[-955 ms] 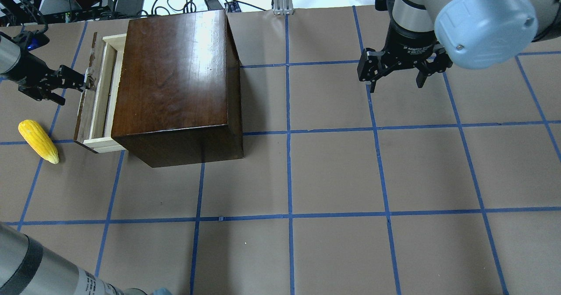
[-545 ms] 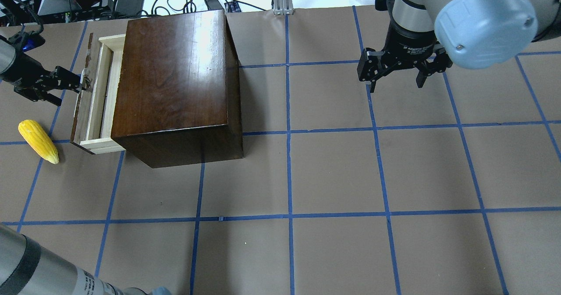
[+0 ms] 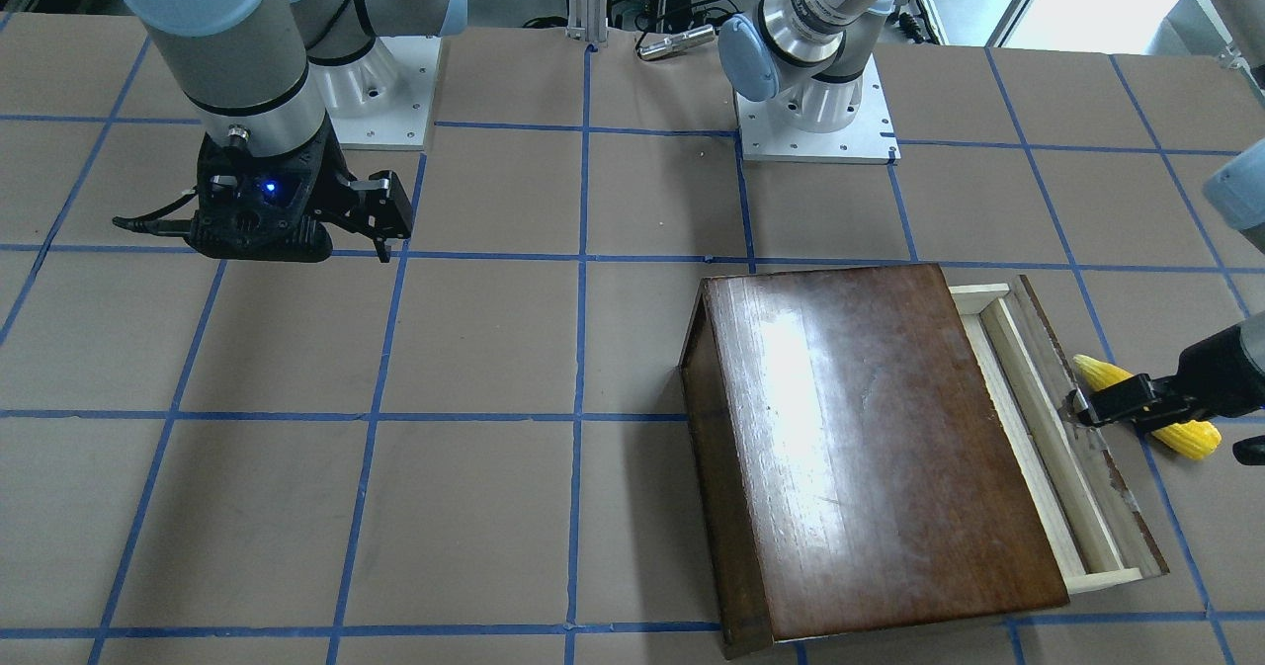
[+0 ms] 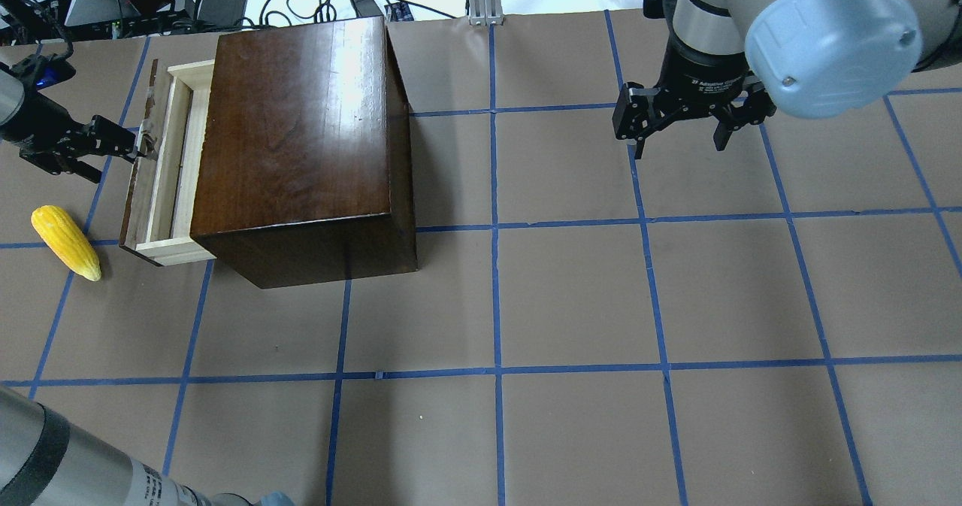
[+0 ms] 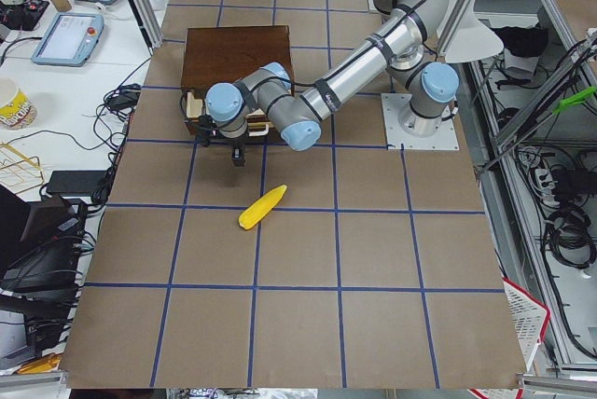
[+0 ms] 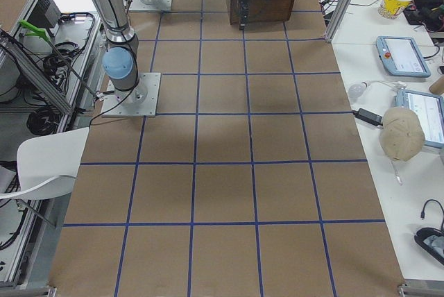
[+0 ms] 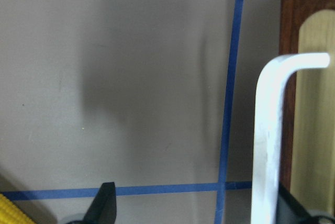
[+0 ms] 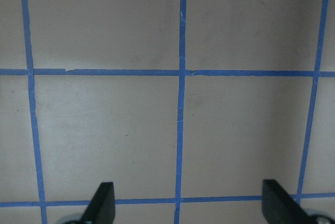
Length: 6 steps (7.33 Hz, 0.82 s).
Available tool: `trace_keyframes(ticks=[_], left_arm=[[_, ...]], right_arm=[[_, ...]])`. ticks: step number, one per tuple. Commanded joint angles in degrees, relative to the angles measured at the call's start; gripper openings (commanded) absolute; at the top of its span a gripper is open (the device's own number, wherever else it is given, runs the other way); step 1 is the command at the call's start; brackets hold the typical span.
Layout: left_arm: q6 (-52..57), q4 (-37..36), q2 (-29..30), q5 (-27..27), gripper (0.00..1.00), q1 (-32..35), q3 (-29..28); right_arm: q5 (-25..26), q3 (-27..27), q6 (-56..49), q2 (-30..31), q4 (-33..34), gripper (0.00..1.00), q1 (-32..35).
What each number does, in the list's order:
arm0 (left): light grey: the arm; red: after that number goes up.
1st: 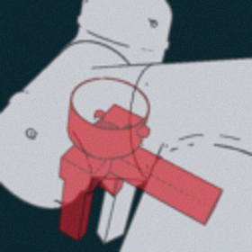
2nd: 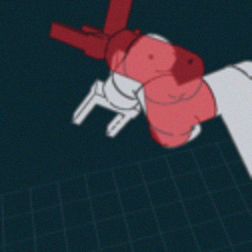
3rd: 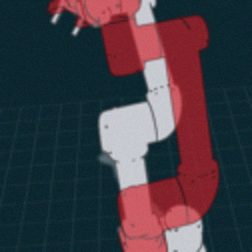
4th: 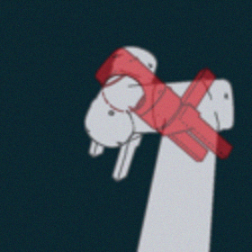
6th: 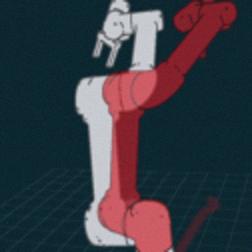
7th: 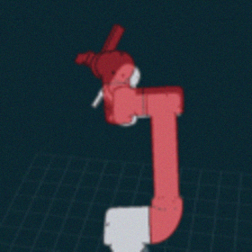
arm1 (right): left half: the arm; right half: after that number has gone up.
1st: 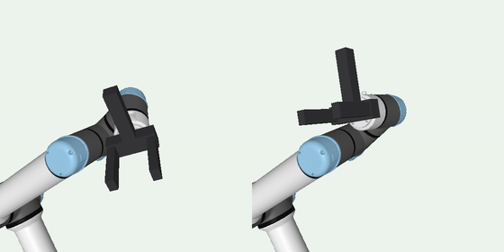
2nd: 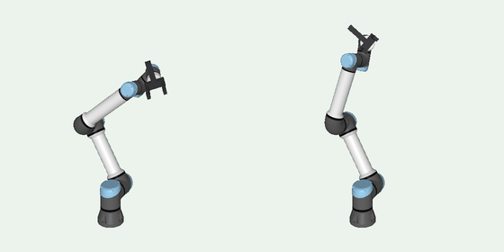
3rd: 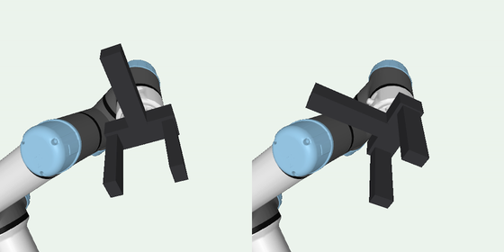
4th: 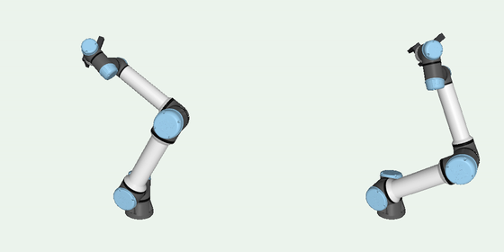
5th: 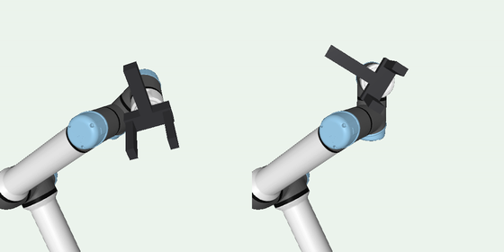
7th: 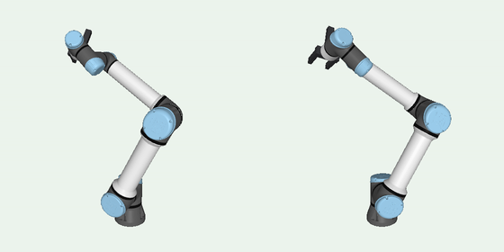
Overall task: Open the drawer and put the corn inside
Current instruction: 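Pull the drawer outward from the cabinet with the left gripper, then release the handle and move the left gripper toward the yellow corn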
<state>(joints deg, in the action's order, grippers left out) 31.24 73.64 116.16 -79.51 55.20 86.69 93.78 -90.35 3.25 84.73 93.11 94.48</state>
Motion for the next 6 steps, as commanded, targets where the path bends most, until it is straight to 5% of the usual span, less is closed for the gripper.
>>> trace_keyframes(ticks=[1, 6], left_arm=[[0.2, 0.0, 0.0, -0.3, 1.0, 0.0, 0.0], [0.2, 0.9, -1.5, -0.5, 1.0, 0.0, -1.7]], right_arm=[[0.1, 0.0, 0.0, 0.0, 0.0, 1.0, 0.0], [0.0, 0.0, 0.0, 0.0, 0.1, 1.0, 0.0]])
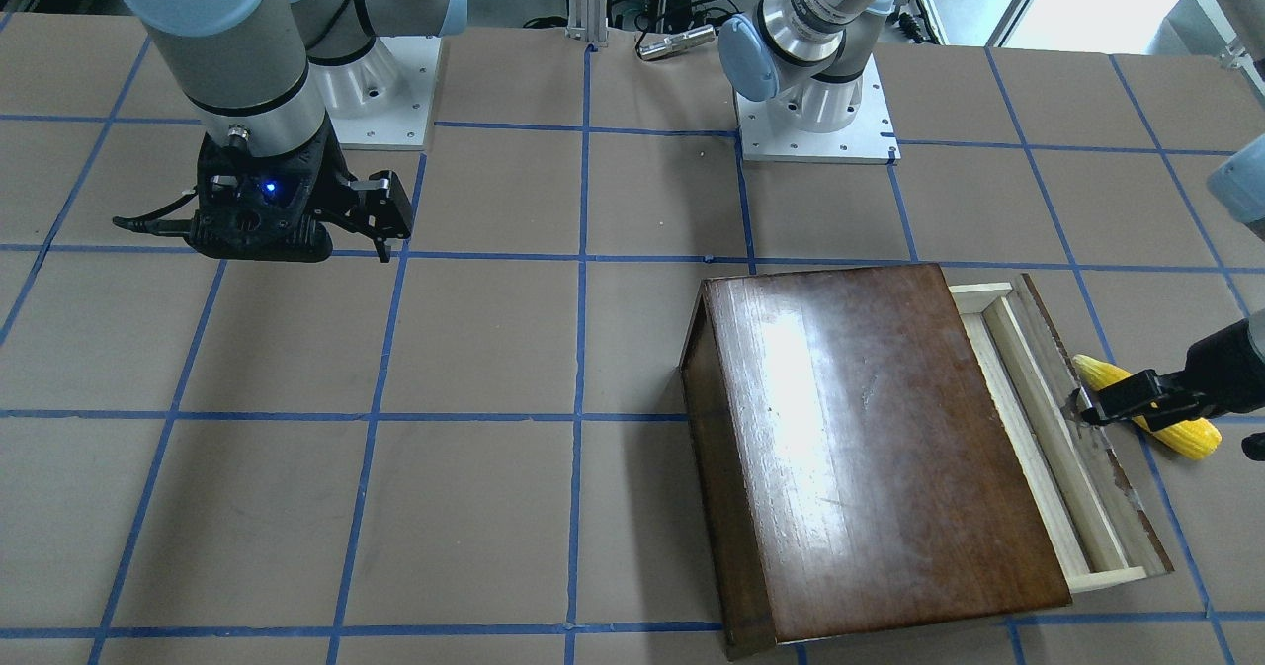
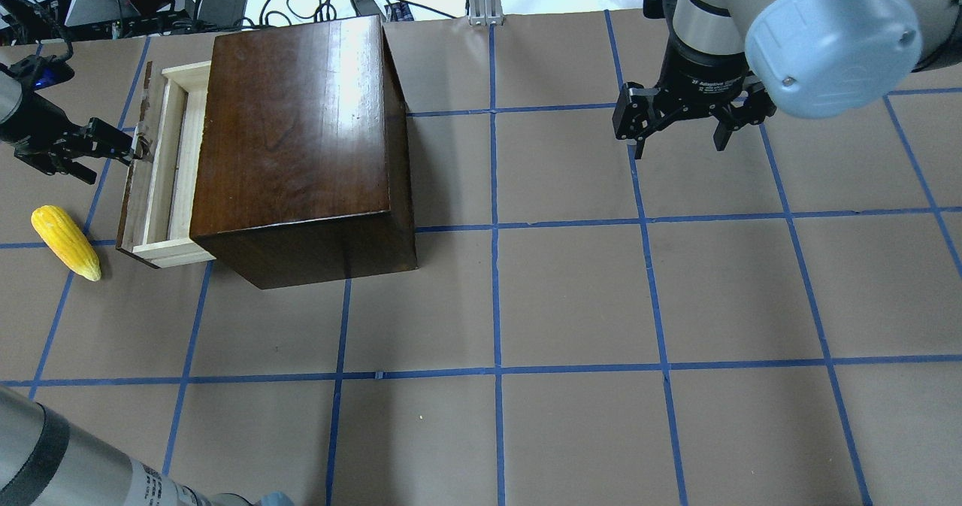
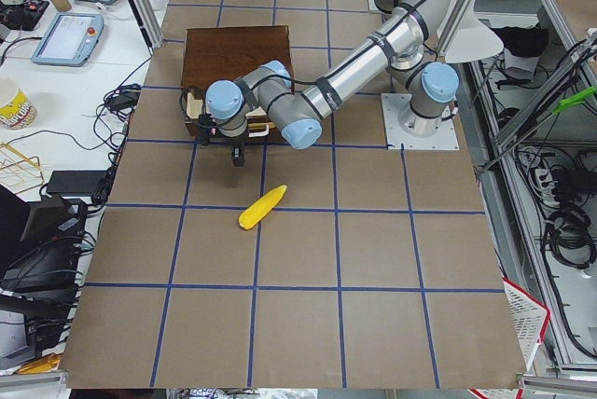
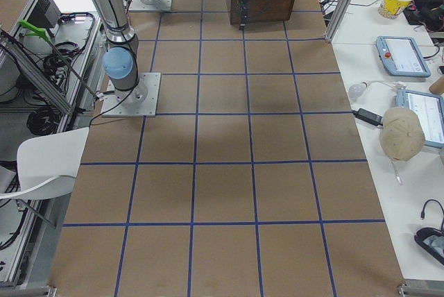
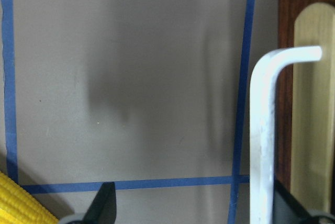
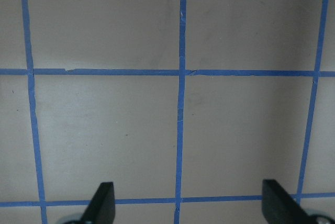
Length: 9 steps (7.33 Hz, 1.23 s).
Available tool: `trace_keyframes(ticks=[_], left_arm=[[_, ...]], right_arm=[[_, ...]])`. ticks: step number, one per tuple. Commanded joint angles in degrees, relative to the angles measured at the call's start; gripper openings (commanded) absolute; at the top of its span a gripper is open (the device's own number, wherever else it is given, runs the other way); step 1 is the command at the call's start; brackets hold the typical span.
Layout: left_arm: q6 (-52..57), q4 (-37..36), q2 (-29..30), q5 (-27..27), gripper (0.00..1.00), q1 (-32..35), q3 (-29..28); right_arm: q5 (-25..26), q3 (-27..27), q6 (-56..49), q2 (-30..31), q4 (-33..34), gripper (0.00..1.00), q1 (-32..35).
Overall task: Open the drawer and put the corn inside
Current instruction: 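Release the handle and move the left gripper toward the yellow corn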
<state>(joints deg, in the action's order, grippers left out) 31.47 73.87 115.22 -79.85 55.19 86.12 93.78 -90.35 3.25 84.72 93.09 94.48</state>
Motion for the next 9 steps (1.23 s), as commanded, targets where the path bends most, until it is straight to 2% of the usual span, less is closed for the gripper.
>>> trace_keyframes(ticks=[1, 3, 5, 9], left_arm=[[0.0, 4.2, -0.6, -0.7, 1.0, 0.0, -3.7], [0.0, 7.0, -1.0, -3.6, 1.0, 0.3, -6.2], [0.0, 8.4, -3.7, -7.6, 1.0, 1.5, -6.1], [0.4, 8.8, -5.0, -10.9, 1.0, 1.5, -5.5]], right_arm=[[0.1, 0.0, 0.0, 0.0, 0.1, 1.0, 0.0], [0.1, 0.0, 0.0, 0.0, 0.0, 1.0, 0.0], [0.0, 0.0, 0.0, 0.0, 0.0, 1.0, 0.0], [0.0, 0.0, 0.0, 0.0, 0.0, 1.0, 0.0]])
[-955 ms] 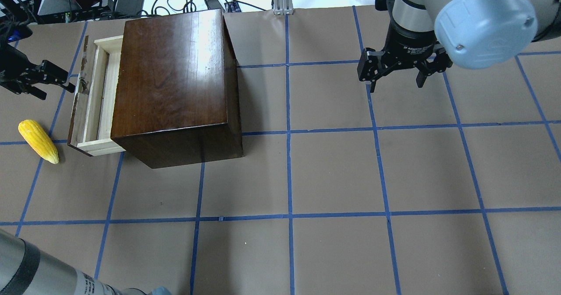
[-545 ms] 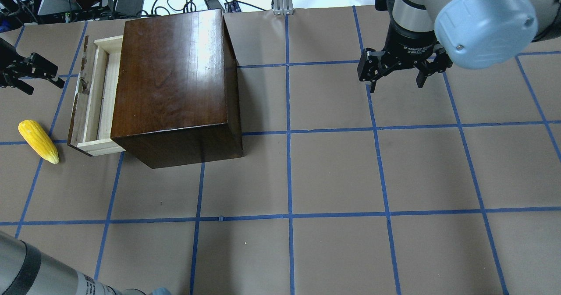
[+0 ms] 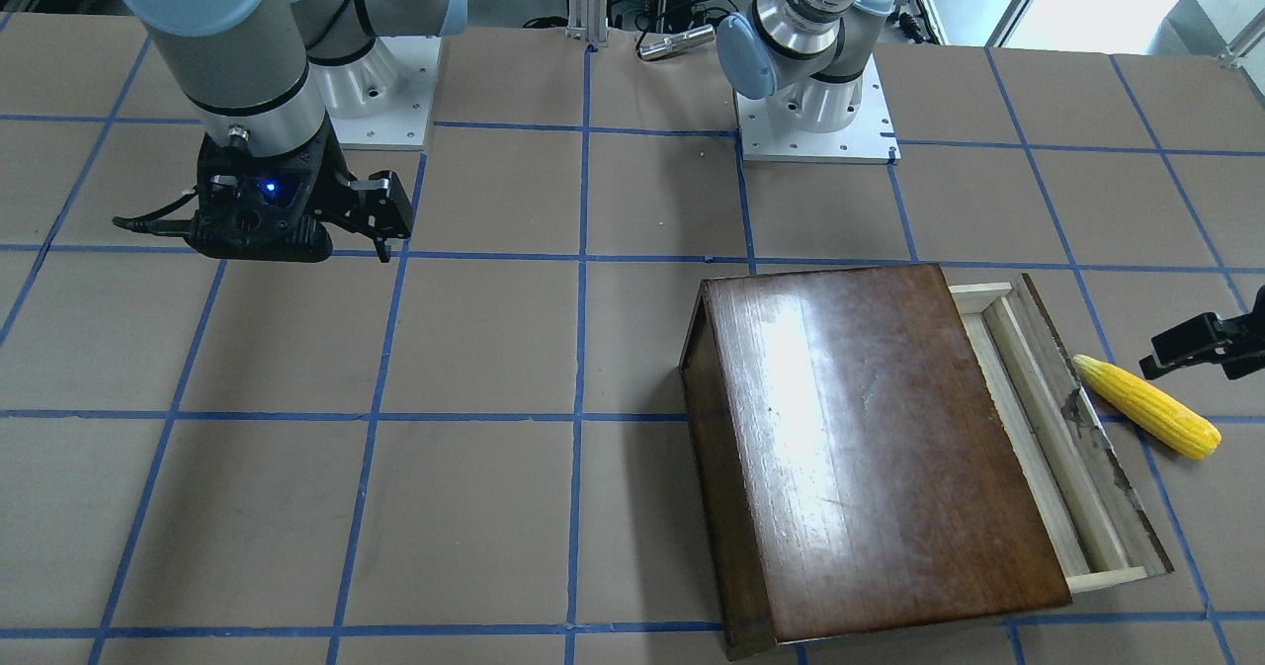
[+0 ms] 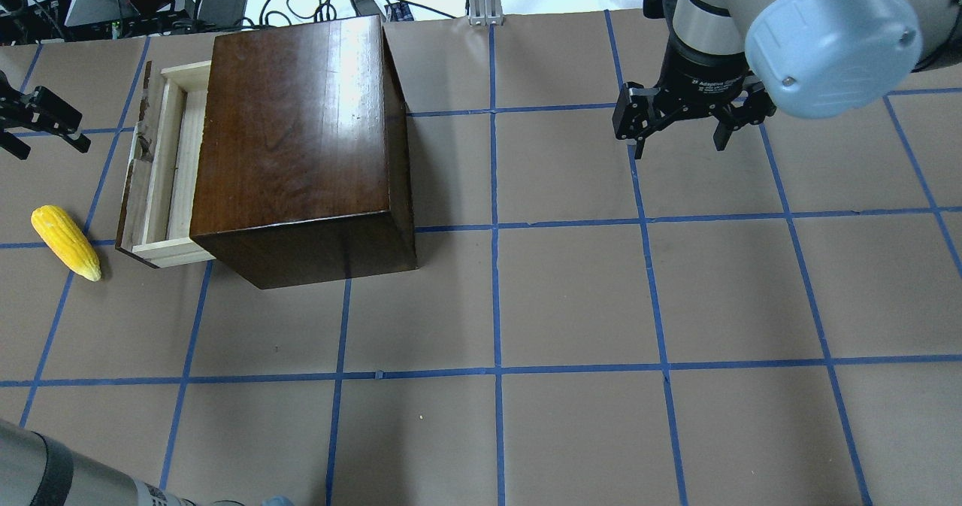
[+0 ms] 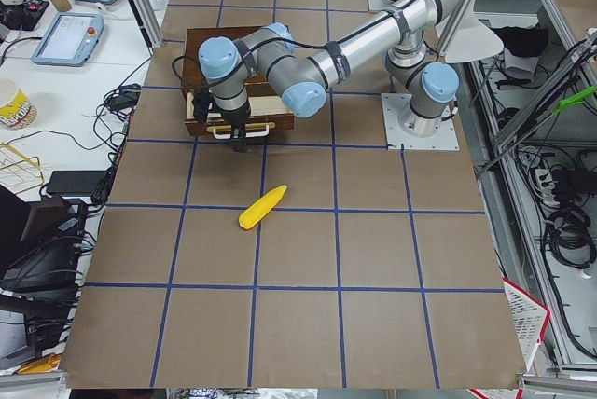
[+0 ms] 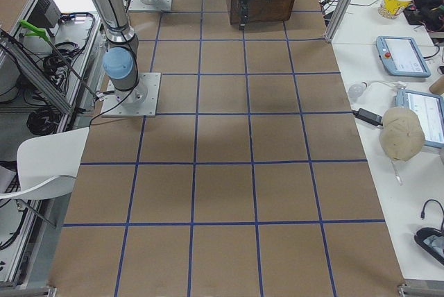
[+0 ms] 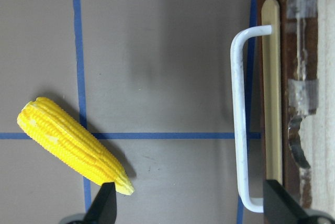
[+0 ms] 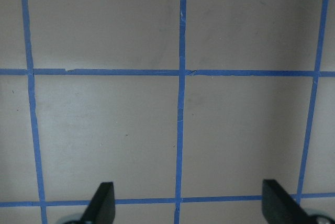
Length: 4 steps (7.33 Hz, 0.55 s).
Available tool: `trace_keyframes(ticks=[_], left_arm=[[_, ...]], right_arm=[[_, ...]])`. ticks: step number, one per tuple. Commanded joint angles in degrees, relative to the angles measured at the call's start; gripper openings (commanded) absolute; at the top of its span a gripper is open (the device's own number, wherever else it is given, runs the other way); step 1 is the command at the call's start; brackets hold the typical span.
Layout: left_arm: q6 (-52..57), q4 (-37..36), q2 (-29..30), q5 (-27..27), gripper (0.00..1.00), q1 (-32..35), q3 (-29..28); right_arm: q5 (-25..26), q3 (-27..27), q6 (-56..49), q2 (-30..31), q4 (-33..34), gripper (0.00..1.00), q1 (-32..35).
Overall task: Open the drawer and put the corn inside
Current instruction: 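Release the handle and move the left gripper toward the yellow corn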
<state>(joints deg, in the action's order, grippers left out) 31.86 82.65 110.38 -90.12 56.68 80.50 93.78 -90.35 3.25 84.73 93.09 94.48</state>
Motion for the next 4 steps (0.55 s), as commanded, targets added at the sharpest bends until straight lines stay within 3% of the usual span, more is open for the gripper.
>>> trace_keyframes(ticks=[1, 4], left_arm=[[0.0, 0.1, -0.3, -0.8, 1.0, 0.0, -0.1], [2.2, -1.0, 1.5, -0.8, 1.0, -0.9, 0.4]], right_arm=[[0.0, 0.0, 0.0, 0.0, 0.0, 1.0, 0.0], [0.0, 0.0, 0.0, 0.0, 0.0, 1.0, 0.0]])
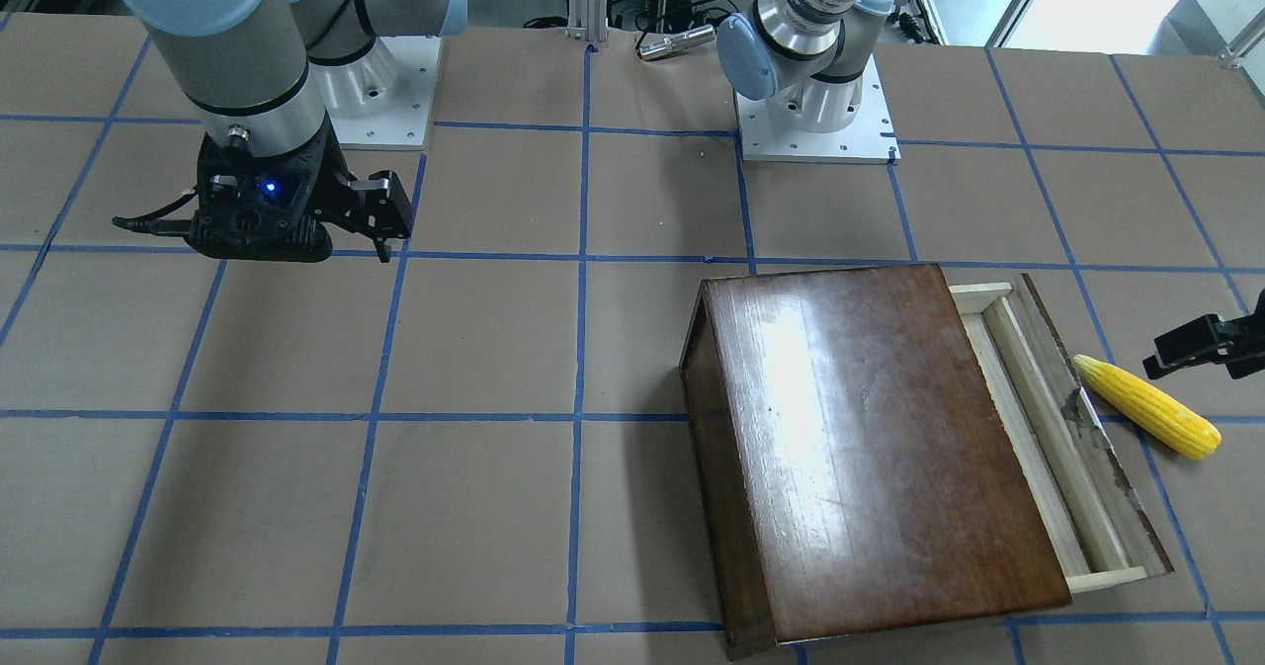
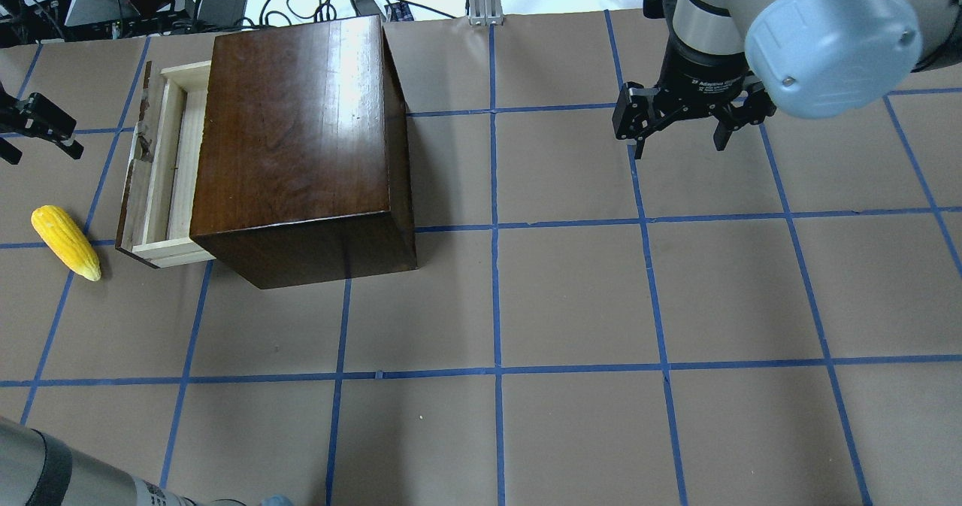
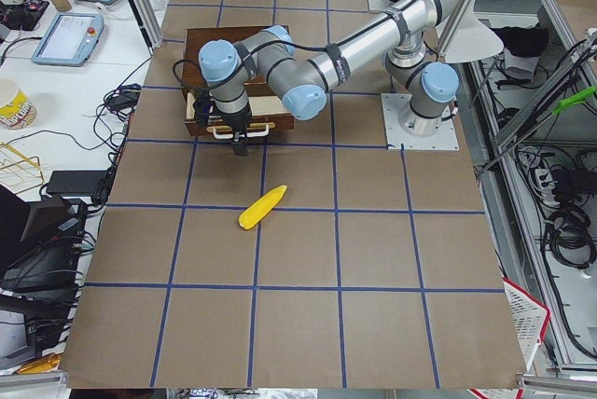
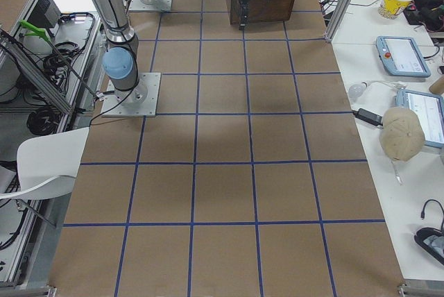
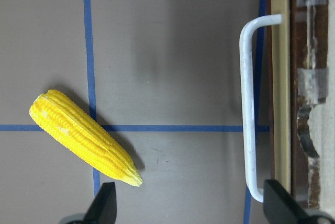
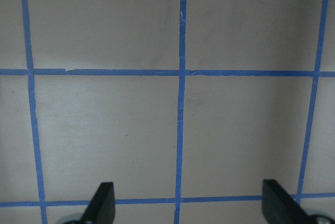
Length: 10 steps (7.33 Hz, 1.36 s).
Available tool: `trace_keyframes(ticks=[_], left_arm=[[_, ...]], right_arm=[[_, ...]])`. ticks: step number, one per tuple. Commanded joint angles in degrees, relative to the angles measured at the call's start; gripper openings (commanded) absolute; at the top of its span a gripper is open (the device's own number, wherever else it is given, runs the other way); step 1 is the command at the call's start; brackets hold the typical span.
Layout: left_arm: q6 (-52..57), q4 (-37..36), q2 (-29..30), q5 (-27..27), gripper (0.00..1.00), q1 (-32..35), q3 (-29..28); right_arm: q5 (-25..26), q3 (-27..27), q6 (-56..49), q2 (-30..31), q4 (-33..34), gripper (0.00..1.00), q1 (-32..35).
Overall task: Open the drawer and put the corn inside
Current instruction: 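Release the handle and move the left gripper toward the yellow corn, then lower the left gripper over the yellow corn and grasp it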
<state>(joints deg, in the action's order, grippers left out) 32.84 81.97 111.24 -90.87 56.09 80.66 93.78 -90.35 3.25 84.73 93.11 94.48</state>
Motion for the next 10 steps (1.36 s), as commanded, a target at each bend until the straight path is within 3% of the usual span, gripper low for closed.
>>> trace_keyframes(ticks=[1, 3, 4, 5, 7, 10], left_arm=[[1.1, -0.3, 1.0, -0.1, 1.0, -0.5, 0.4], [1.4, -0.4, 2.5, 0.0, 1.0, -2.7, 1.0], [1.6, -3.6, 4.2, -0.2, 1.0, -3.6, 1.2], [3.1, -7.4, 6.0, -4.3, 1.0, -4.0, 1.8], [6.7, -15.5, 8.5, -4.9, 1.0, -4.4, 4.2], [6.0, -16.4, 9.4, -4.3, 1.0, -7.6, 4.9]], right_arm=[[0.0, 0.0, 0.0, 0.0, 0.0, 1.0, 0.0], [0.0, 0.0, 0.0, 0.0, 0.0, 1.0, 0.0], [0.1, 0.0, 0.0, 0.0, 0.0, 1.0, 0.0], [0.1, 0.0, 0.0, 0.0, 0.0, 1.0, 0.0], [0.1, 0.0, 0.0, 0.0, 0.0, 1.0, 0.0], [0.1, 0.0, 0.0, 0.0, 0.0, 1.0, 0.0]])
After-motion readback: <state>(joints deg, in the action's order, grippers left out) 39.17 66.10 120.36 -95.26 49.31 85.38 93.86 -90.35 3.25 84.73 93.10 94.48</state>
